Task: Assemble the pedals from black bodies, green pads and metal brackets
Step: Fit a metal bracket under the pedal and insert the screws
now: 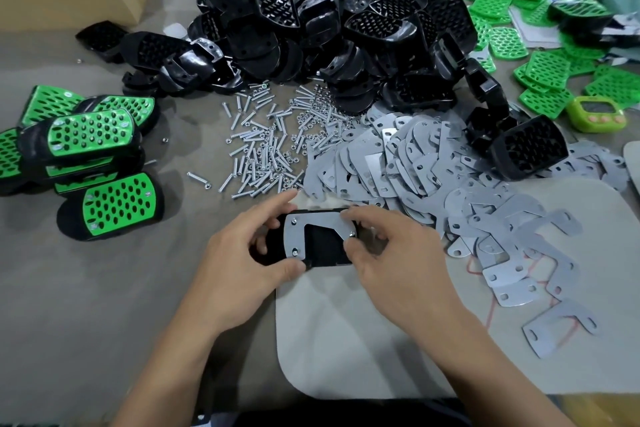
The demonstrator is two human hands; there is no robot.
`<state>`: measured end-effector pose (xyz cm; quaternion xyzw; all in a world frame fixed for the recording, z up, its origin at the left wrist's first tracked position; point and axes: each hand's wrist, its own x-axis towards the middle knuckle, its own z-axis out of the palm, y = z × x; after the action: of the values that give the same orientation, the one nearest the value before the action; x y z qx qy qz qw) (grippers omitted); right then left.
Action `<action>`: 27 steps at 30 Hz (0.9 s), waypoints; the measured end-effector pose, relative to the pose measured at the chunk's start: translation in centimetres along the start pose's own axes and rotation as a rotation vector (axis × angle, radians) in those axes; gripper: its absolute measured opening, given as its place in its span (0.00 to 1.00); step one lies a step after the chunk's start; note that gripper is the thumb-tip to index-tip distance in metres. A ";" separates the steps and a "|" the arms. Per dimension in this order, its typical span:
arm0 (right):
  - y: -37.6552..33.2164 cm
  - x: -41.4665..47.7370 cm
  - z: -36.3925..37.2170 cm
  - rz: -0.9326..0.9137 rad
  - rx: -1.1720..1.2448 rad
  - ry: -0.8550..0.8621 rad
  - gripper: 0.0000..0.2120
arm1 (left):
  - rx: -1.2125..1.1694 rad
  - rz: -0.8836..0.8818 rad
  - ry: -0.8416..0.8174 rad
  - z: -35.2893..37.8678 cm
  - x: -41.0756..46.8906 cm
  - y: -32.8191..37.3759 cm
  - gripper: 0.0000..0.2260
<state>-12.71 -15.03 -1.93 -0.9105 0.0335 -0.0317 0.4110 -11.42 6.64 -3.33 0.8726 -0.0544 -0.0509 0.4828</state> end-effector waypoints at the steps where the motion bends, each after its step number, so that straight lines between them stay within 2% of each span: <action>1: -0.2 0.0 0.0 -0.021 -0.059 -0.002 0.18 | -0.006 -0.006 -0.007 0.0 0.1 0.0 0.43; 5: -0.9 0.5 0.0 -0.047 -0.097 -0.120 0.25 | -0.053 -0.034 -0.001 -0.1 0.5 0.2 0.42; 9: -1.3 1.5 0.4 -0.047 -0.129 -0.082 0.15 | -0.142 -0.082 0.012 0.4 1.4 0.7 0.42; 13: -1.9 1.8 1.1 -0.006 -0.217 0.014 0.11 | -0.185 -0.075 0.014 0.8 2.3 1.1 0.41; 16: -2.3 1.7 1.2 0.027 -0.297 0.068 0.03 | -0.160 -0.076 0.129 1.4 2.1 1.4 0.39; 18: -2.3 1.6 1.2 0.072 -0.333 0.057 0.08 | -0.127 -0.095 0.241 2.0 1.7 1.4 0.37; 20: -2.6 1.7 1.1 0.077 -0.363 0.047 0.14 | -0.100 -0.085 0.274 2.5 1.3 1.4 0.34; 23: -3.0 1.9 1.4 0.049 -0.422 0.024 0.09 | -0.039 -0.056 0.237 3.0 1.2 1.7 0.34; 27: -3.2 2.0 1.6 0.057 -0.419 0.006 0.12 | -0.091 -0.088 0.278 3.2 1.9 1.6 0.33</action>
<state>-10.49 -11.89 -0.57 -0.9746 0.0662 -0.0149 0.2135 -10.06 2.81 -3.77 0.8500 0.0534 0.0470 0.5220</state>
